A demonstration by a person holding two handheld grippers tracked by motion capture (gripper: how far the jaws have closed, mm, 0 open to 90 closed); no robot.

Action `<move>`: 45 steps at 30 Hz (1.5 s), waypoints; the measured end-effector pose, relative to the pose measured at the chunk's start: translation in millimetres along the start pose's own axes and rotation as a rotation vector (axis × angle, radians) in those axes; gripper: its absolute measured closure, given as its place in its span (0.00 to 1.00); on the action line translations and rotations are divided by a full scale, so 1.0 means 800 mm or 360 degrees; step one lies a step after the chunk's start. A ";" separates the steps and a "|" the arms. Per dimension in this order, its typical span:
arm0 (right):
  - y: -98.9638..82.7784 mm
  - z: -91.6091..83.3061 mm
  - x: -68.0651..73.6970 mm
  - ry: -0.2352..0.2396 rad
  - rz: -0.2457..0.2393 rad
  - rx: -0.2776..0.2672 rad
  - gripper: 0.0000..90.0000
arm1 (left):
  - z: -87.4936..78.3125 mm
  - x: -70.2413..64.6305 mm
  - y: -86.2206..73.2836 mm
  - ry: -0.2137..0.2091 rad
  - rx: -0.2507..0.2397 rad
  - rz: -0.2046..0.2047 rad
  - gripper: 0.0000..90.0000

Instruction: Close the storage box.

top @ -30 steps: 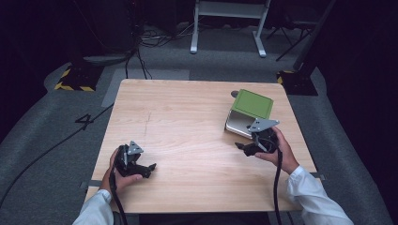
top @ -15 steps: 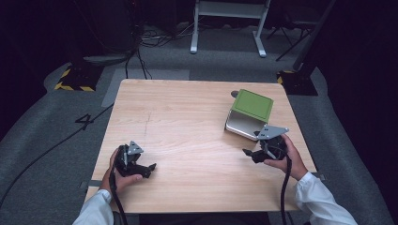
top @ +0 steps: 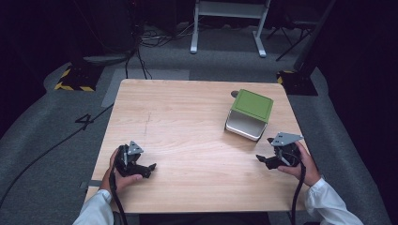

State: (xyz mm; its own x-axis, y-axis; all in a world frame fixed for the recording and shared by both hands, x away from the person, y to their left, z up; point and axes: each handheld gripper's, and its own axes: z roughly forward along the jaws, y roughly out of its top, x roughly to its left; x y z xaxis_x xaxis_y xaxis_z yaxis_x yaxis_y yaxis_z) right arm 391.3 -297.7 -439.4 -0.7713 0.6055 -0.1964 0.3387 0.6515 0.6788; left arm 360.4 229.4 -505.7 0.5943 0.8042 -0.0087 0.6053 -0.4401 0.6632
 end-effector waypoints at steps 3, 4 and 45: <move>-0.010 -0.003 -0.004 -0.0011 0.0019 0.0015 0.20 | 0.000 0.000 0.000 -0.0003 0.0001 0.0003 0.00; -0.022 -0.005 -0.009 -0.0022 0.0043 0.0026 0.20 | 0.000 0.000 0.000 -0.0002 0.0000 0.0001 0.00; -0.156 -0.023 -0.045 -0.0174 0.0583 -0.0047 0.16 | -0.001 0.000 0.000 -0.0005 0.0004 0.0002 0.00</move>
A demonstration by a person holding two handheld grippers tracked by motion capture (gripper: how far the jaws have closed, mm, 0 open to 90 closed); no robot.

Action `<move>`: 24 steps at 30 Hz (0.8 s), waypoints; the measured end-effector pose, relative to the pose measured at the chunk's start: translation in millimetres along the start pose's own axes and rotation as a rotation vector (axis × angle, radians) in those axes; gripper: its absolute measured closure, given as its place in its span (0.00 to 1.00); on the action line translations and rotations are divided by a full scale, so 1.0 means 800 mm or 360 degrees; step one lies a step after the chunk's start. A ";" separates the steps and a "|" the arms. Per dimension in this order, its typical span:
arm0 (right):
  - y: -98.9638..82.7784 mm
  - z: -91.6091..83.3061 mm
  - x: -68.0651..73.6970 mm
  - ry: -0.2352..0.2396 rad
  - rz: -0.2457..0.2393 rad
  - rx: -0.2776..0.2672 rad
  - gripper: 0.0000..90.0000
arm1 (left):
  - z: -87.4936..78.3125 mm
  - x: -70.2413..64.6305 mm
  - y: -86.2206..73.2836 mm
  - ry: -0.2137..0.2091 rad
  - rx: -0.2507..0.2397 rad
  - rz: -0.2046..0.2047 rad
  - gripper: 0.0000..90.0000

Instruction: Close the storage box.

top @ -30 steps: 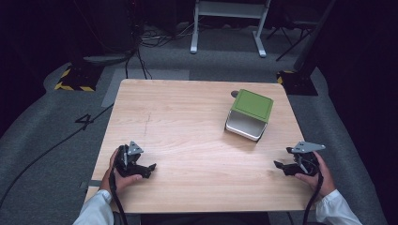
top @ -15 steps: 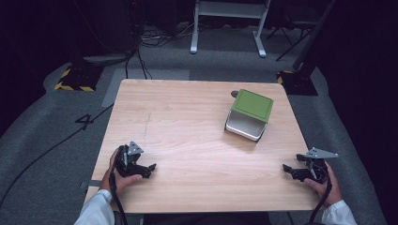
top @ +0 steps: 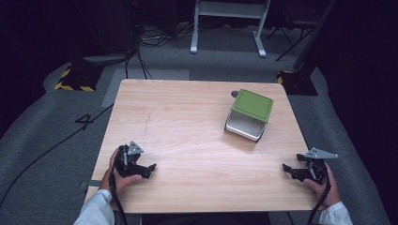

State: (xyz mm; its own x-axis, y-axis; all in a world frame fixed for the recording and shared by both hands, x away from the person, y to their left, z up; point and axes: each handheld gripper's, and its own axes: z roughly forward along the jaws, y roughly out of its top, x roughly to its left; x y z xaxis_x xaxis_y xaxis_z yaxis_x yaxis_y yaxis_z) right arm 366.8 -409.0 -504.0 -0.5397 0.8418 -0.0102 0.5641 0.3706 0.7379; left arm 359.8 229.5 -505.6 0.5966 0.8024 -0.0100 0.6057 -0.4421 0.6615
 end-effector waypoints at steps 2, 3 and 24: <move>0.000 0.000 0.000 -0.0002 0.0002 0.0001 0.16 | 0.000 0.000 0.000 0.0000 -0.0002 0.0002 0.00; 0.000 0.000 0.000 -0.0002 0.0003 0.0001 0.16 | 0.000 0.000 0.000 0.0000 -0.0002 0.0001 0.00; 0.001 0.001 0.000 -0.0001 0.0002 0.0001 0.16 | 0.002 0.000 0.002 -0.0001 -0.0003 -0.0002 0.00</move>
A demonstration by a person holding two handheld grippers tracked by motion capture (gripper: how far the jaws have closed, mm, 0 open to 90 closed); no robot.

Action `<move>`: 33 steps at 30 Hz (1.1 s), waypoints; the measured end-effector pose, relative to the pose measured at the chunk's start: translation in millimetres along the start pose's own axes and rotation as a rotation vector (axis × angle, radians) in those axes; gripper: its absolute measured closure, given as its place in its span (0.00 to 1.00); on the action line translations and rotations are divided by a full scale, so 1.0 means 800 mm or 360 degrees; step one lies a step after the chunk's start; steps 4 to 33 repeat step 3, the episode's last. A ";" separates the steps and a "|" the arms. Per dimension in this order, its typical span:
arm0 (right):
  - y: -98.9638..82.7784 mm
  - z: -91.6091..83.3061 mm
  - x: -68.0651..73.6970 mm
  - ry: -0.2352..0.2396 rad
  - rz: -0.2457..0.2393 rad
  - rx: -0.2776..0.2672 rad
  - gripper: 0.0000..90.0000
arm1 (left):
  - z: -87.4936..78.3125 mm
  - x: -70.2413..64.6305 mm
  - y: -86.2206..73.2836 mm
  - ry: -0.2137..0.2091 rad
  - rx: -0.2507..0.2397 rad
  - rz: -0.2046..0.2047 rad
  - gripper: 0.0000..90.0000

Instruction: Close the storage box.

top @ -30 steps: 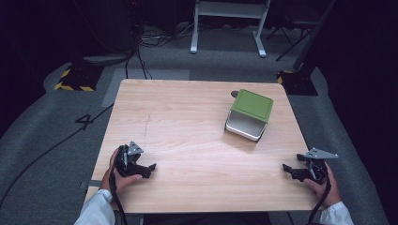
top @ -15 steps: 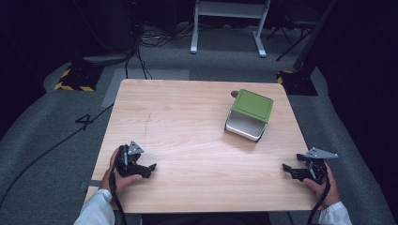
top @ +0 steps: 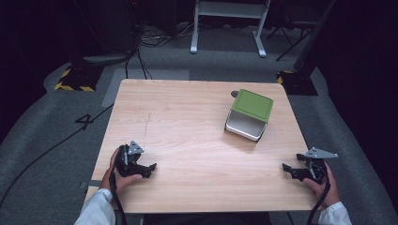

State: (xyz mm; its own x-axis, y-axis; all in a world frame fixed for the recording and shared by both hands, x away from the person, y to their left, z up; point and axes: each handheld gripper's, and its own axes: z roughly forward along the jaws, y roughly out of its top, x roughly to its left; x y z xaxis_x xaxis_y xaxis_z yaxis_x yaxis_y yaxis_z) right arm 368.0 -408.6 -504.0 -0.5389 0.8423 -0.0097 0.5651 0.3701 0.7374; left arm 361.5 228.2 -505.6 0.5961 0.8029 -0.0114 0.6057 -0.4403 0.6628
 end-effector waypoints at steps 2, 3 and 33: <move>0.000 0.000 0.000 0.0001 -0.0002 -0.0001 0.16 | 0.000 0.000 0.000 -0.0002 -0.0004 -0.0005 0.00; 0.000 0.000 0.000 0.0004 -0.0002 0.0000 0.16 | 0.000 0.000 0.000 -0.0001 -0.0003 -0.0002 0.00; 0.000 0.000 0.000 0.0004 -0.0002 0.0000 0.16 | 0.000 0.000 0.000 -0.0001 -0.0003 -0.0002 0.00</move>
